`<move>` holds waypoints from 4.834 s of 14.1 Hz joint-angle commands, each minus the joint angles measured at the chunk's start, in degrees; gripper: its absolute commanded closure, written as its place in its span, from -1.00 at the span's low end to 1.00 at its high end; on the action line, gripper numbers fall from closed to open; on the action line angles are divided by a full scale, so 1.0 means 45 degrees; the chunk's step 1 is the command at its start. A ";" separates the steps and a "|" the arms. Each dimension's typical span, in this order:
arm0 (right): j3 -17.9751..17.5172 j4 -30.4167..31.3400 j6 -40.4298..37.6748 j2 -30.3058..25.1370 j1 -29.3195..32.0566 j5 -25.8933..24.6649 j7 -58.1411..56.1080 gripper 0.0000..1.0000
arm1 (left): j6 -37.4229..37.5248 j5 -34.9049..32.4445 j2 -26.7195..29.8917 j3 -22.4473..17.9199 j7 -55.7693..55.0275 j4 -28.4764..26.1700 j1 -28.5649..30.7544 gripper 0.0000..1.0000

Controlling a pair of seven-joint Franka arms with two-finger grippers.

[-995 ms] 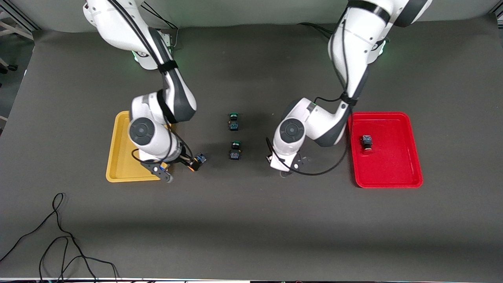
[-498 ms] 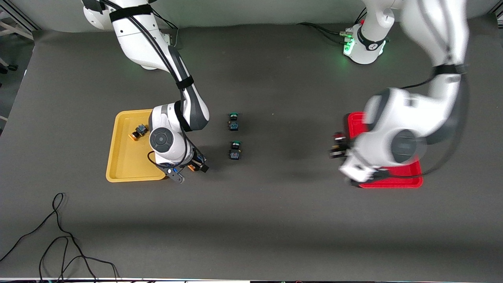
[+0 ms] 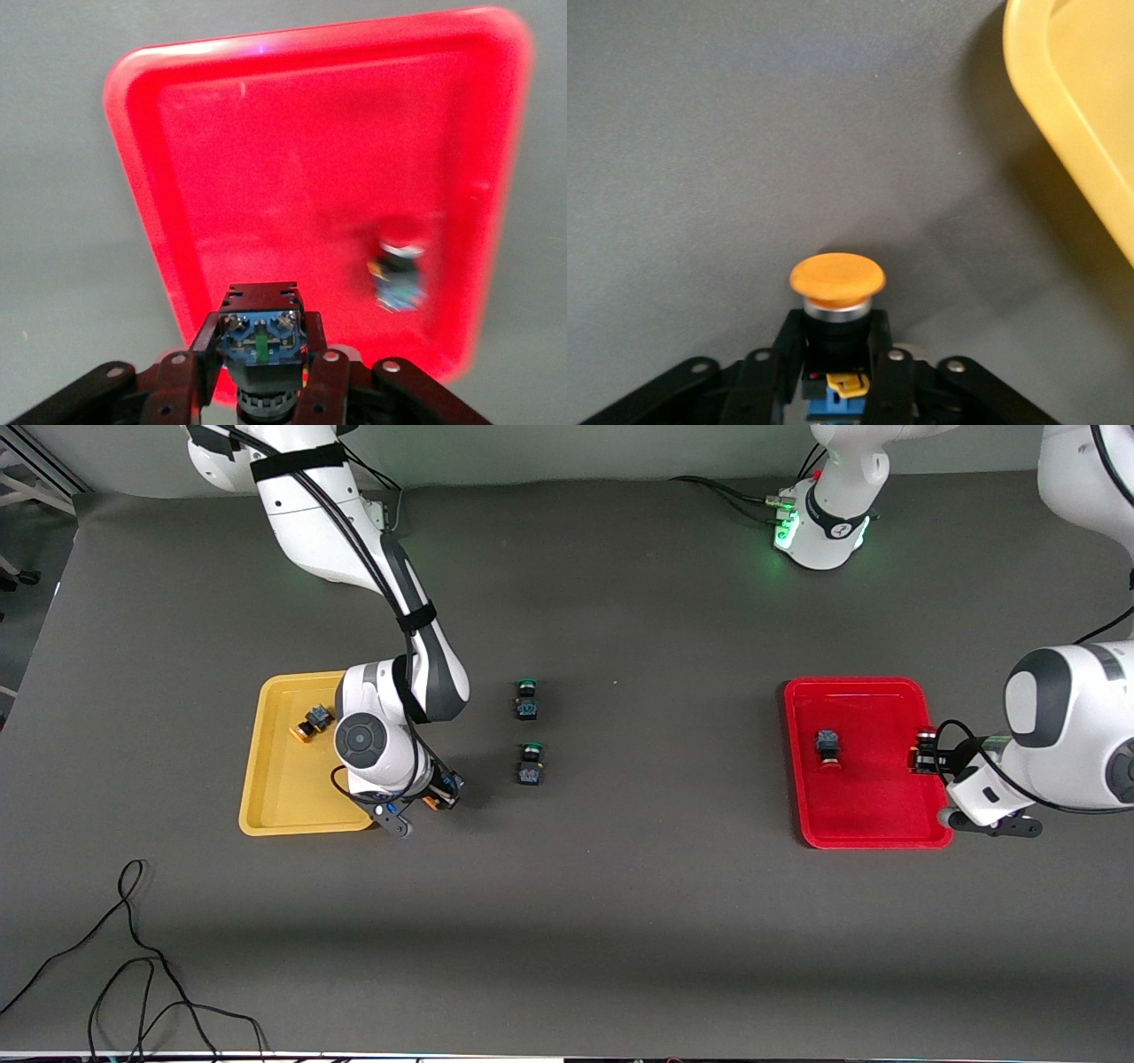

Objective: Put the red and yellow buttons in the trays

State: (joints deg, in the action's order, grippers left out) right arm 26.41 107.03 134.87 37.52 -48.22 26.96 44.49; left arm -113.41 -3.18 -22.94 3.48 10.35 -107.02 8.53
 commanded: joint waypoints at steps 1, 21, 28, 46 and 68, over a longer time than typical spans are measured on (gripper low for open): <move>0.0243 0.0121 -0.0533 -0.0912 0.0051 0.0395 -0.0531 0.63 | -0.2834 -0.0503 0.0254 0.0183 0.0141 -0.2249 0.0037 0.79; 0.4678 0.2582 -0.1436 -0.1326 0.0442 0.2622 -0.9164 0.55 | 0.3733 0.0256 0.4022 0.0183 0.0160 0.1120 -0.0139 -1.00; 0.4619 0.2563 -0.0986 -0.0761 0.0442 0.3011 -0.9164 -0.37 | 0.5769 0.0629 0.4589 0.0012 -0.1205 0.2551 -0.1656 -1.00; -0.0097 -0.0426 -0.6317 -0.7747 0.6255 -0.3017 -0.8114 -1.00 | 0.5926 0.0668 0.4765 -0.1438 -0.1793 0.2864 -0.3127 -1.00; -0.6553 -0.0210 -0.8174 -1.0291 1.1028 -0.5718 -0.7426 -1.00 | 0.5770 0.0668 0.4999 -0.1418 -0.1734 0.2766 -0.3205 -1.00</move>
State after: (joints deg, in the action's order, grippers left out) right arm -2.92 106.61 98.19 -8.35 1.09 0.77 10.81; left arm -87.76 -0.55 -1.47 -2.39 3.05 -94.10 -5.00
